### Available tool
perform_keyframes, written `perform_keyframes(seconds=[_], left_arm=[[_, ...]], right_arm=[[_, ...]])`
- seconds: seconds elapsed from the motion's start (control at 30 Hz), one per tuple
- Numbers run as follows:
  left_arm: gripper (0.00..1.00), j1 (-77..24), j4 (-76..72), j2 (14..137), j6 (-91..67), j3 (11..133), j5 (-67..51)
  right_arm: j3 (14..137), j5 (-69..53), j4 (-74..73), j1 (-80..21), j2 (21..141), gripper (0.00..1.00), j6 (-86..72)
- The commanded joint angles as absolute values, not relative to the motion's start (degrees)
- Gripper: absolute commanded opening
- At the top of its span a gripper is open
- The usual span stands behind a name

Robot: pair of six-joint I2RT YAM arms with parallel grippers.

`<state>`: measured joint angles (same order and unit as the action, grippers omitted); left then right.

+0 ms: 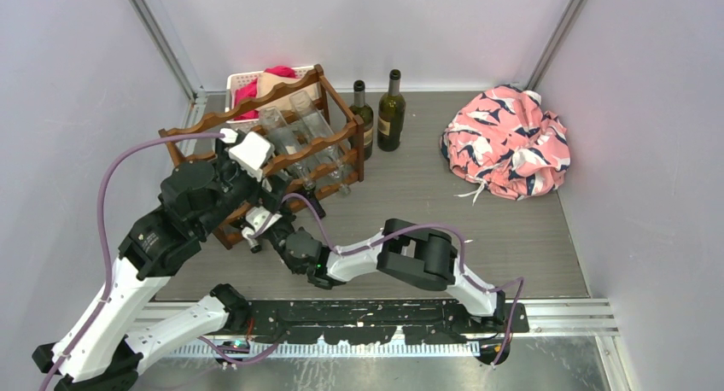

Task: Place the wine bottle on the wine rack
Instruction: Place the wine bottle in the wine rack.

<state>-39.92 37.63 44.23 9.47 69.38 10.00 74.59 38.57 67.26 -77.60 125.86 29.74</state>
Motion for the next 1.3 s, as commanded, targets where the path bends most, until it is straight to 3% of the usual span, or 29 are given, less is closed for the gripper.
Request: perform_keyframes(seconds=[0.0, 0.7, 1.27], left_arm=[[0.96, -39.58, 36.09, 43.46, 10.0, 71.28, 9.14], [0.96, -39.55, 36.49, 42.47, 10.02, 70.97, 8.88], [0.96, -39.57, 36.9, 42.36, 9.68, 71.43, 8.26]], right_arm=[[81.65, 38.89, 82.11, -78.76, 125.49, 0.01, 33.58], [88.2, 46.23, 80.99, -79.63, 129.68, 0.01, 40.71], [85.48, 45.16, 77.09, -76.9, 127.18, 0.01, 32.57]])
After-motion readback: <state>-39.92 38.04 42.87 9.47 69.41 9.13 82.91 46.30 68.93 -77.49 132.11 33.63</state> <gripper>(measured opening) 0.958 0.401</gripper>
